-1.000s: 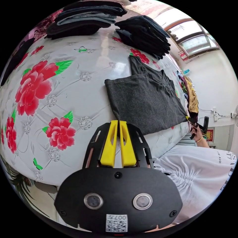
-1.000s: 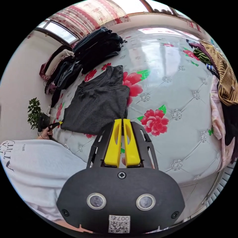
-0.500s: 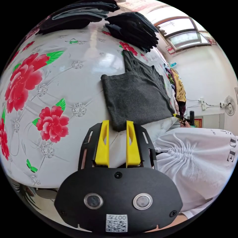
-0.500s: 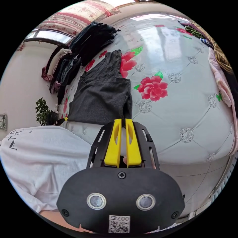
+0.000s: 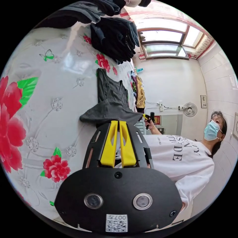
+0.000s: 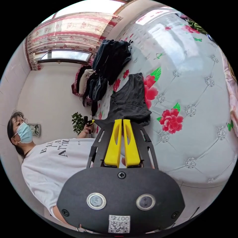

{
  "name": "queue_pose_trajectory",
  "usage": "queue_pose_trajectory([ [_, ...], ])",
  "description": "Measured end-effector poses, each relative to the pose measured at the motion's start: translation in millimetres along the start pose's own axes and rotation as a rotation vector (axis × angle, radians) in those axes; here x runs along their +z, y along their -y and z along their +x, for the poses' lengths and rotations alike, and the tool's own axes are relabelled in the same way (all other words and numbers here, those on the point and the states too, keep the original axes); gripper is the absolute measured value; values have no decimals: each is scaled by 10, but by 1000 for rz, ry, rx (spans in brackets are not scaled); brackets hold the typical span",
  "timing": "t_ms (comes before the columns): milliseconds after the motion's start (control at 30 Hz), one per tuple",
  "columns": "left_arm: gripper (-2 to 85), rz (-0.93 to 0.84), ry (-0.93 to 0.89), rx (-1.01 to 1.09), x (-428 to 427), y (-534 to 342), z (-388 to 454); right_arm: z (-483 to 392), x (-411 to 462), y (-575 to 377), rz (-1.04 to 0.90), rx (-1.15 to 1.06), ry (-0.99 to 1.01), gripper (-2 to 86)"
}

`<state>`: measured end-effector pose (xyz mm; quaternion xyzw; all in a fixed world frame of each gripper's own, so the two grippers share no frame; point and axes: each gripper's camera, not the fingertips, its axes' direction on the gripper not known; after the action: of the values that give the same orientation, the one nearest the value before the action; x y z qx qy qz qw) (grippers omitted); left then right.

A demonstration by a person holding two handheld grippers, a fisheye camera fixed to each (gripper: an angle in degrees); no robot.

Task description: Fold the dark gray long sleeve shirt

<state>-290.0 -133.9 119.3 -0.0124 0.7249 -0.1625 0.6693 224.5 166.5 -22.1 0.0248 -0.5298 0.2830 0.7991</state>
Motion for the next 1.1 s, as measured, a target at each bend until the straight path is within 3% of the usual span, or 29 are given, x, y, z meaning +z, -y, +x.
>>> queue_pose_trajectory([
  [67, -7, 20, 4, -1, -50, 349, -9, -47, -51, 361, 24, 0, 27, -2],
  [167, 2, 187, 57, -189, -137, 819, -241, -70, -45, 970, 97, 20, 3, 0],
  [233, 37, 498, 14, -313, -208, 907, -457, 28, 43, 1347, 229, 80, -84, 5],
  [300, 66, 617, -19, -348, -131, 923, -563, 195, 157, 1504, 319, 149, -123, 13],
  [533, 89, 392, 297, -236, 425, 630, -397, 561, 669, 1106, 296, 203, -202, 40],
  [733, 110, 479, 268, -121, 682, 33, 3, 741, 746, 329, 317, 319, -176, 62],
  [933, 98, 403, 443, -147, 1048, 565, -1, 947, 967, 302, 435, 399, 58, 61],
  [1100, 53, 344, 535, -170, 1090, 856, -133, 871, 1075, 457, 430, 437, 13, 38],
])
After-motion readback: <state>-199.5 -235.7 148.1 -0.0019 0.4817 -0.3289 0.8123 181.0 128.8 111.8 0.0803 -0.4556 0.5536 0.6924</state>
